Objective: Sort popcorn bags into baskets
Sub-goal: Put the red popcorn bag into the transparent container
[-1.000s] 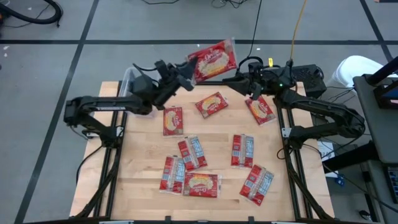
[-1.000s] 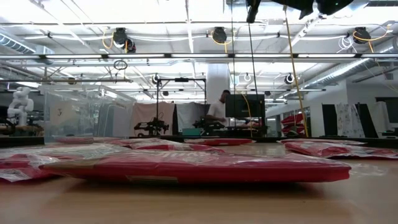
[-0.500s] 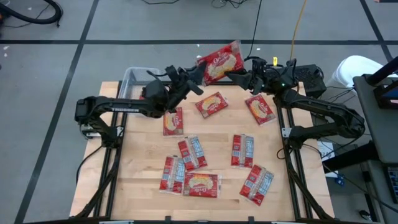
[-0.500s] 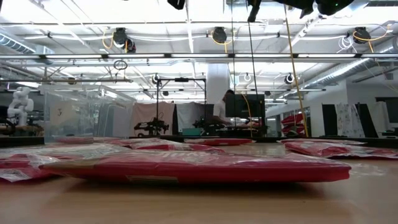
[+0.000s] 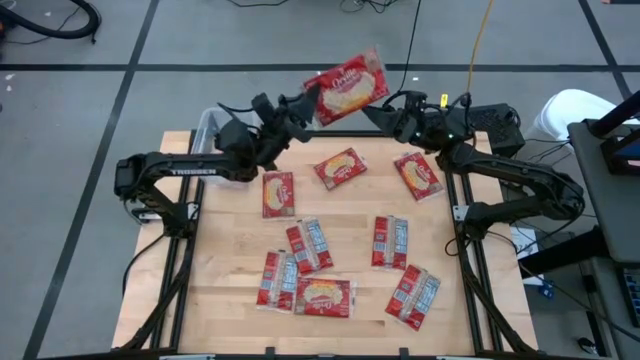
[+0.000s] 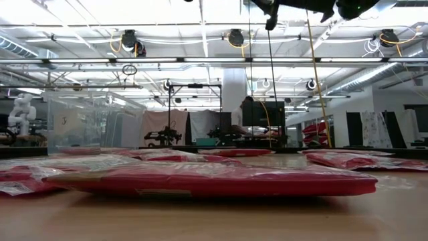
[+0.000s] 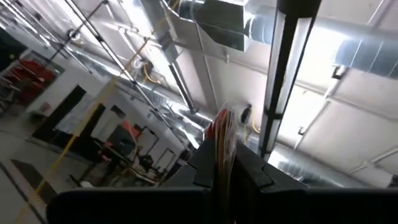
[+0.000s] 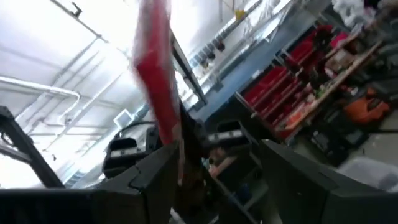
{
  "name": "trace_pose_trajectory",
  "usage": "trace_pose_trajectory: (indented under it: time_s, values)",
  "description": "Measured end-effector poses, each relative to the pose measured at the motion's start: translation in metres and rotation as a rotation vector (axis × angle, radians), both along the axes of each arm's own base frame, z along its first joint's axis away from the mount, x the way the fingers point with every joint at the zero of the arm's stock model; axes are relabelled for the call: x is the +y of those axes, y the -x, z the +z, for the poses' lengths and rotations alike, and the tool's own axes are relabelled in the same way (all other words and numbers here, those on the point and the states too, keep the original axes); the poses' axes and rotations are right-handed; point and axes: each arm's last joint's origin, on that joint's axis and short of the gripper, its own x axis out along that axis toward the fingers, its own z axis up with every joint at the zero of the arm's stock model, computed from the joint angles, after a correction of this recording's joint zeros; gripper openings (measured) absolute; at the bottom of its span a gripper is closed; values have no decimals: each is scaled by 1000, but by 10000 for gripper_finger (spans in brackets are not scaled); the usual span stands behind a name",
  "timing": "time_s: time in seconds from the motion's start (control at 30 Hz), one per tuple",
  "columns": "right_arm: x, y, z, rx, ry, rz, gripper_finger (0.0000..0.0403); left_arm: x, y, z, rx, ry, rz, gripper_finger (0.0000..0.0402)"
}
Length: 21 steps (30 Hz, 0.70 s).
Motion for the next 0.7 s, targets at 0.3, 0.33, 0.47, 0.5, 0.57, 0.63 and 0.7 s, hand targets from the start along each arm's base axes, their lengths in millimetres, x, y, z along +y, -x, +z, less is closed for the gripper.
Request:
trace_pose_trajectory:
  time_s: [0.3, 0.33, 0.47, 0.5, 0.57, 0.63, 0.7]
  values:
    - [2, -12, -5, -21, 44, -63, 185, 6, -8, -10, 81, 37, -8, 26]
    - [2, -12, -5, -20, 48, -67, 178, 8, -7, -10, 78, 42, -8, 24]
    - [4, -13, -4, -32, 62, -90, 164, 18, -1, -5, 24, 15, 1, 28]
    - [5, -12, -3, -42, 66, -89, 167, 21, 2, -4, 14, 9, 5, 31]
    - [6, -11, -1, -72, 68, -95, 178, 28, 5, -2, 5, 3, 16, 33]
    - [9, -12, 1, -91, 59, -123, 195, 33, 7, -1, 4, 9, 13, 31]
    - [13, -14, 2, -98, 49, -164, 214, 37, 9, -1, 0, 16, -14, 28]
